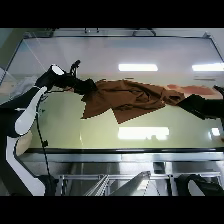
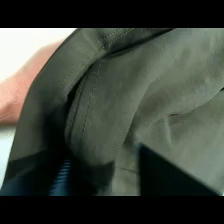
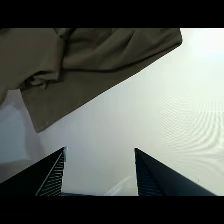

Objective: Fold the shirts.

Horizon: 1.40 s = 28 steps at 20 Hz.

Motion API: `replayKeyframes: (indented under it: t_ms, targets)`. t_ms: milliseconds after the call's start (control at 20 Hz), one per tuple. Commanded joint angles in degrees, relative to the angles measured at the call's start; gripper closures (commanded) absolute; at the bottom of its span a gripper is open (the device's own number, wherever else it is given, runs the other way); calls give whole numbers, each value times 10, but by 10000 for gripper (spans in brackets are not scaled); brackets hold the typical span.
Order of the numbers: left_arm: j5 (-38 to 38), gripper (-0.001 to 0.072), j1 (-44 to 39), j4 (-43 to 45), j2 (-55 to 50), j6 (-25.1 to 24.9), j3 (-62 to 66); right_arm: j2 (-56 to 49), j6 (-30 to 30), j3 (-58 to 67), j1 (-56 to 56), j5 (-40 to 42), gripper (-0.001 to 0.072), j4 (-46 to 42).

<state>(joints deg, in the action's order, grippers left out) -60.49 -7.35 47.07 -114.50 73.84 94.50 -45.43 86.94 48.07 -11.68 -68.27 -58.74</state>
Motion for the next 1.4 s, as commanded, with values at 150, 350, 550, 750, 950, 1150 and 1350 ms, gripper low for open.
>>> replayKeyframes:
  t_ms: [150, 350, 550, 750, 950, 1150, 1350]
  targets:
    - [-27, 686, 14, 17, 15, 25, 25, -10, 22, -46, 3, 21, 234, -9]
    - [-32, 686, 25, 46, 48, 25, 25, -82, 80, -122, 48, 145, 234, -5]
    - [-57, 685, 26, 55, 56, 25, 25, -235, 104, -126, 196, 312, 234, 105]
    - [-84, 686, 30, 74, 57, 25, 25, -359, 104, -83, 271, 381, 233, 198]
    - [-86, 686, 32, 74, 57, 25, 25, -426, 104, -3, 317, 381, 234, 198]
    - [-86, 686, 32, 73, 57, 26, 25, -449, 102, 33, 343, 381, 391, 200]
    - [-77, 686, 33, 74, 82, 26, 25, -401, 48, 33, 337, 379, 693, 162]
